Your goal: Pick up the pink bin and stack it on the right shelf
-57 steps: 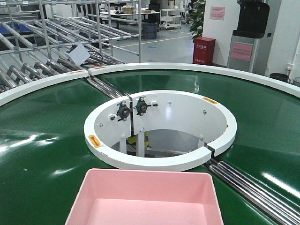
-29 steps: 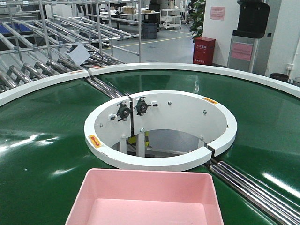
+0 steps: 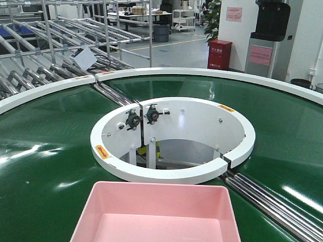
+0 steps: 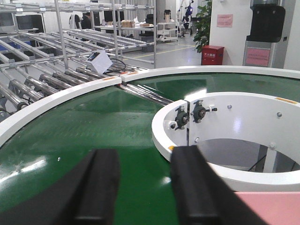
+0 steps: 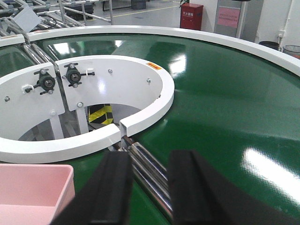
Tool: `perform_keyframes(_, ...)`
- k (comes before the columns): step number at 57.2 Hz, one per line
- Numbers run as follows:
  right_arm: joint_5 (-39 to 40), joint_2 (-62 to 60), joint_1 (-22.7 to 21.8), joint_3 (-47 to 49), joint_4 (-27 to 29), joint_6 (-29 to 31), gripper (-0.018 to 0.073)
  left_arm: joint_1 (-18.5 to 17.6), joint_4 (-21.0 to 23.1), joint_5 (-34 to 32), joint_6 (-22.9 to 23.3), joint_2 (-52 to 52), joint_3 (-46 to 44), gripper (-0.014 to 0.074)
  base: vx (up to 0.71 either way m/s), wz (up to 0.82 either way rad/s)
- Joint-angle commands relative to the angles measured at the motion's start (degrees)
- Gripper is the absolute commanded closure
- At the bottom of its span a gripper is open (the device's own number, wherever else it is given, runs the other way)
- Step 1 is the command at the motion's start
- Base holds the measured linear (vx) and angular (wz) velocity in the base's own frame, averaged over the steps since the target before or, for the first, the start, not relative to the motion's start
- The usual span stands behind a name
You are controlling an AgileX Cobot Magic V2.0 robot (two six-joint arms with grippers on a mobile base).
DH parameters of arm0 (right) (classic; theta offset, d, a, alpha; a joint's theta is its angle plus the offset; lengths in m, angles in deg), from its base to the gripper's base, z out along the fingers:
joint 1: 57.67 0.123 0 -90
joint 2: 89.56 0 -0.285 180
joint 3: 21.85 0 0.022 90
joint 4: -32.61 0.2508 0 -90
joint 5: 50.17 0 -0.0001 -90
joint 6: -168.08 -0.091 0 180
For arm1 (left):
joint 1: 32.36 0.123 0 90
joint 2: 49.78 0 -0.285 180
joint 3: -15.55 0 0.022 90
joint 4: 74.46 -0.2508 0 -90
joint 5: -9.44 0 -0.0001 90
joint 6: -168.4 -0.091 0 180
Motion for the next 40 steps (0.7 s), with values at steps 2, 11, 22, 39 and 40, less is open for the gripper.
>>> perform_keyframes(2, 4.60, 0.09, -0.24, 1.95, -0.19, -0.10, 0.0124, 0.18, 0.00, -4.83, 0.00, -0.17, -1.74, 0.0080, 0.00, 0.00)
perform_keyframes(11, 0.77, 0.47, -0.24, 1.95, 4.24, -0.73, 0.0097, 0.18, 0.00, -2.12, 0.00, -0.17, -1.74, 0.0085, 0.00, 0.00)
perform_keyframes(22, -10.10, 8.83, 0.38, 8.60, 11.46, 6.10, 0.0097, -3.03, 0.00, 6.96, -2.64, -5.62, -4.66, 0.0085, 0.00, 0.00)
perform_keyframes(39, -14.63, 25.81, 14.76, 20.82, 11.34, 6.12, 0.0097, -10.97, 5.87, 18.24, -7.74, -23.06, -19.13, 0.0085, 0.00, 0.00)
perform_keyframes(40, -14.55, 27.22, 15.38, 21.17, 10.70, 4.71, 0.0097, -11.24, 6.24, 19.14, -7.74, -24.29, -19.94, 0.0085, 0.00, 0.00)
